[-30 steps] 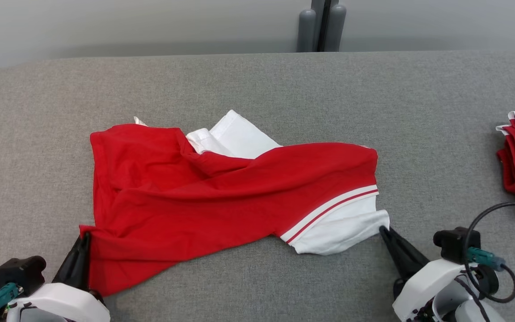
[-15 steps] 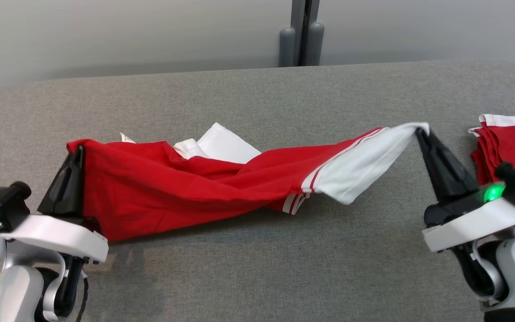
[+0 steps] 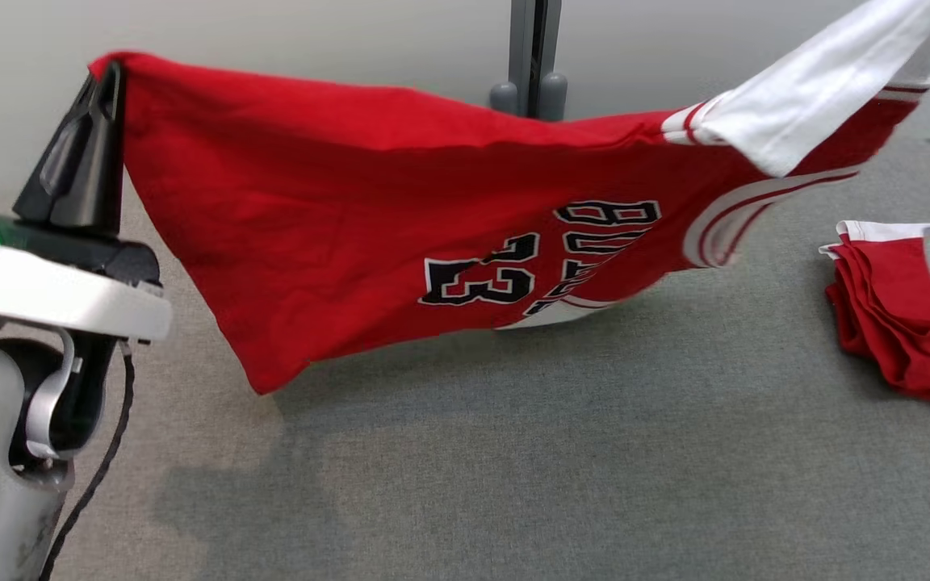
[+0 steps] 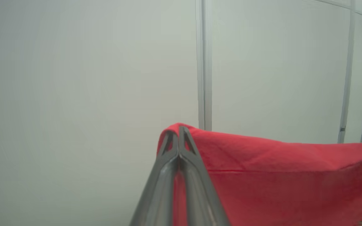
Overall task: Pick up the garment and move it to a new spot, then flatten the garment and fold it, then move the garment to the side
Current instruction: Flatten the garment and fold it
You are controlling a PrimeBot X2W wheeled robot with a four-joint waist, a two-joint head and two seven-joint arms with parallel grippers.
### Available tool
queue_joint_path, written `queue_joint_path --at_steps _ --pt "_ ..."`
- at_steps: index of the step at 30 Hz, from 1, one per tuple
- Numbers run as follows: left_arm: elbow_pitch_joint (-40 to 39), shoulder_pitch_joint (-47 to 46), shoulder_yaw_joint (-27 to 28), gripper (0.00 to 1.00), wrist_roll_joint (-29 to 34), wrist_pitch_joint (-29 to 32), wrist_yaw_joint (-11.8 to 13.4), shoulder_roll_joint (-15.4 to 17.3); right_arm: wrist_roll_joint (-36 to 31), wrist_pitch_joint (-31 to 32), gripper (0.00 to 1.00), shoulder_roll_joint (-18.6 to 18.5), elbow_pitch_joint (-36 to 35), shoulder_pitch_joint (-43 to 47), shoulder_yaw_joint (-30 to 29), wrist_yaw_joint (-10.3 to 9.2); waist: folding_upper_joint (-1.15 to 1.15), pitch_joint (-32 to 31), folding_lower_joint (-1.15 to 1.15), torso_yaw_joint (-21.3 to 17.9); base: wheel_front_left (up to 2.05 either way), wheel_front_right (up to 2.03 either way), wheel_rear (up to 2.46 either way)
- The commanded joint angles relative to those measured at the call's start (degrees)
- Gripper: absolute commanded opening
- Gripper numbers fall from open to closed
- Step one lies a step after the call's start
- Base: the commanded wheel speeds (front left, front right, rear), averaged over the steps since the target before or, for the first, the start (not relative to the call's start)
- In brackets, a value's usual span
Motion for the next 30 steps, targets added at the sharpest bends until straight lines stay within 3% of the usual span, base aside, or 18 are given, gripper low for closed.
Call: queue_joint_path --at_steps 1,15,22,30 --pt "-0.96 -2.03 -0.14 0.00 0.65 0.36 -0.36 0.23 -0.27 0.62 0.00 -0.34 -0.97 -1.64 -0.61 0.03 0.00 -0.99 0.00 -0.04 0.00 0.00 0.00" --pt "-2.47 -8.32 -0.18 0.00 1.80 -0.24 1.29 -1.26 -0.46 3.79 0.00 0.41 0.20 -6.25 -0.66 0.03 0.00 -1.18 0.00 -0.65 0.00 0.00 0.00" --pt "4.50 -16.81 -0.21 0.00 1.08 -2.49 -1.14 -2.80 1.44 2.05 0.00 0.65 7.49 -14.88 1.83 0.03 0.00 3.92 0.00 -0.76 0.00 0.00 0.00" --pt "20.28 -34.74 -2.37 0.00 3.37 -7.07 -5.82 -6.05 5.27 -1.20 0.00 2.35 21.73 -34.35 8.18 0.03 0.00 11.92 0.00 -0.13 0.00 0.00 0.00"
